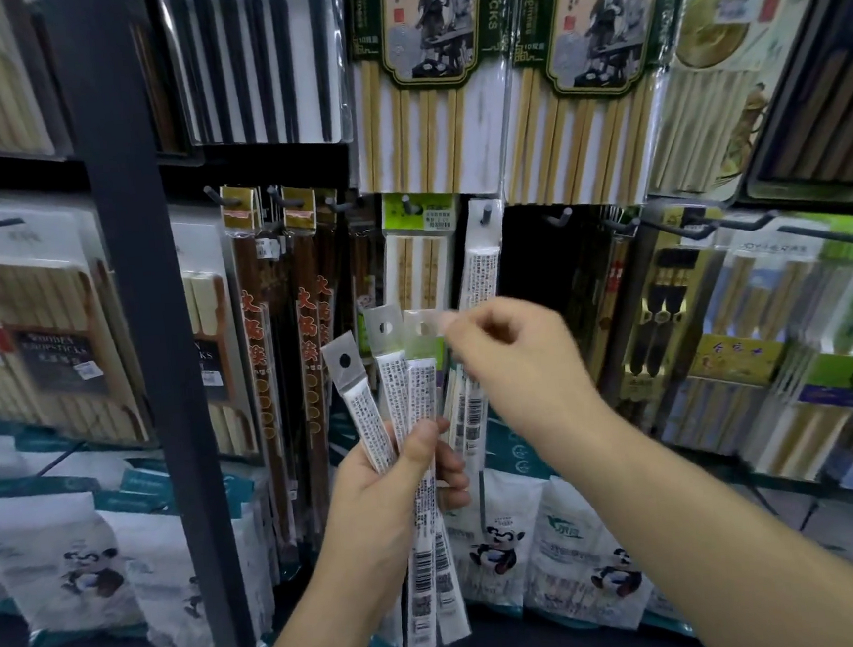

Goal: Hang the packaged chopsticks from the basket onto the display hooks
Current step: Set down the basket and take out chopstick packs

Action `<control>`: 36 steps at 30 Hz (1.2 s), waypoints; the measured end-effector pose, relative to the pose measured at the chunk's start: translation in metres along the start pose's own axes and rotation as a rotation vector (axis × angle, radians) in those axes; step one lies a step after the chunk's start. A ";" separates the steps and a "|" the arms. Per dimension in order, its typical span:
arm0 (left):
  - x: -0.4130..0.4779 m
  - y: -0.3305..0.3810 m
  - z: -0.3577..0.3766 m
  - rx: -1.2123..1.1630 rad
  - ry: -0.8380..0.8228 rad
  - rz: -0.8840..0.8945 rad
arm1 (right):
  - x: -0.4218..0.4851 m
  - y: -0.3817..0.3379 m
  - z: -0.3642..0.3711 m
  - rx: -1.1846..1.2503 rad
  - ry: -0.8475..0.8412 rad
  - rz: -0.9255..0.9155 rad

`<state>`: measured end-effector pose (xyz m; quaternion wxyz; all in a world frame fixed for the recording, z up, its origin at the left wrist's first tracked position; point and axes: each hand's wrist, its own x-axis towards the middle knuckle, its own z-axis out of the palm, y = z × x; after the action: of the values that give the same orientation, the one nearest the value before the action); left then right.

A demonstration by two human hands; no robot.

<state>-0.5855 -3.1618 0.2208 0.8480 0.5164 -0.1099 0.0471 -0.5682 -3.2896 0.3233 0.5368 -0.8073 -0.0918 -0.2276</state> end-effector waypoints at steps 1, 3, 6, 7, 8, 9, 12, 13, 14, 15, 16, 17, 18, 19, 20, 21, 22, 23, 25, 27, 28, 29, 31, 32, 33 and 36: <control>-0.001 0.000 0.001 0.003 -0.006 0.005 | -0.004 0.001 0.003 -0.017 -0.081 -0.013; -0.002 0.001 0.003 0.011 -0.005 0.017 | -0.007 0.002 0.007 -0.033 -0.144 -0.040; -0.003 -0.001 0.002 -0.013 0.046 -0.014 | -0.005 0.003 0.005 -0.059 -0.082 -0.053; -0.002 -0.001 0.001 -0.019 0.062 -0.024 | -0.003 0.002 0.004 -0.042 -0.045 -0.048; -0.001 -0.002 0.000 -0.010 0.077 -0.027 | -0.001 0.000 0.002 -0.010 -0.003 -0.043; 0.000 -0.003 0.000 0.012 0.095 -0.026 | 0.001 -0.003 -0.001 0.029 0.039 -0.040; 0.001 -0.004 -0.002 0.081 0.147 -0.055 | 0.011 -0.016 -0.011 0.141 0.137 -0.036; 0.001 -0.005 -0.003 0.099 0.154 -0.070 | 0.015 -0.021 -0.014 0.181 0.161 -0.029; 0.001 -0.005 -0.004 0.118 0.155 -0.075 | 0.019 -0.025 -0.015 0.218 0.182 -0.018; 0.001 -0.006 -0.004 0.134 0.153 -0.071 | 0.023 -0.030 -0.016 0.248 0.198 -0.004; 0.001 -0.006 -0.004 0.144 0.153 -0.062 | 0.026 -0.033 -0.017 0.268 0.211 0.011; 0.002 -0.005 -0.004 0.146 0.156 -0.053 | 0.029 -0.035 -0.017 0.277 0.222 0.023; 0.002 -0.005 -0.003 0.139 0.157 -0.045 | 0.032 -0.036 -0.016 0.281 0.233 0.035; 0.002 -0.006 -0.003 0.126 0.157 -0.041 | 0.034 -0.037 -0.016 0.289 0.244 0.049; 0.002 -0.005 -0.002 0.112 0.155 -0.041 | 0.035 -0.036 -0.016 0.301 0.250 0.066; 0.002 -0.005 -0.002 0.104 0.153 -0.041 | 0.036 -0.036 -0.015 0.312 0.253 0.082; 0.002 -0.005 -0.002 0.100 0.148 -0.042 | 0.036 -0.034 -0.015 0.314 0.255 0.092; 0.002 -0.006 -0.002 0.096 0.141 -0.040 | 0.037 -0.033 -0.015 0.306 0.260 0.095; 0.002 -0.005 -0.003 0.090 0.123 -0.027 | 0.038 -0.030 -0.014 0.291 0.270 0.090; 0.002 -0.004 -0.003 0.094 0.105 -0.008 | 0.040 -0.029 -0.013 0.282 0.277 0.083; 0.001 -0.004 -0.003 0.099 0.096 -0.002 | 0.041 -0.029 -0.013 0.281 0.279 0.079; 0.001 -0.004 -0.003 0.101 0.087 0.002 | 0.042 -0.028 -0.013 0.279 0.281 0.076; 0.001 -0.005 -0.003 0.103 0.077 0.006 | 0.043 -0.025 -0.012 0.257 0.289 0.074; 0.001 -0.005 -0.004 0.110 0.074 0.010 | 0.042 -0.022 -0.011 0.239 0.294 0.073; 0.001 -0.005 -0.004 0.121 0.073 0.012 | 0.042 -0.019 -0.011 0.223 0.301 0.072; 0.001 -0.004 -0.005 0.132 0.068 -0.007 | 0.039 -0.012 -0.012 0.196 0.315 0.084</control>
<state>-0.5836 -3.1594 0.2155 0.8154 0.5698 -0.0757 0.0688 -0.5418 -3.2994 0.3554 0.6295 -0.7087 0.0056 -0.3186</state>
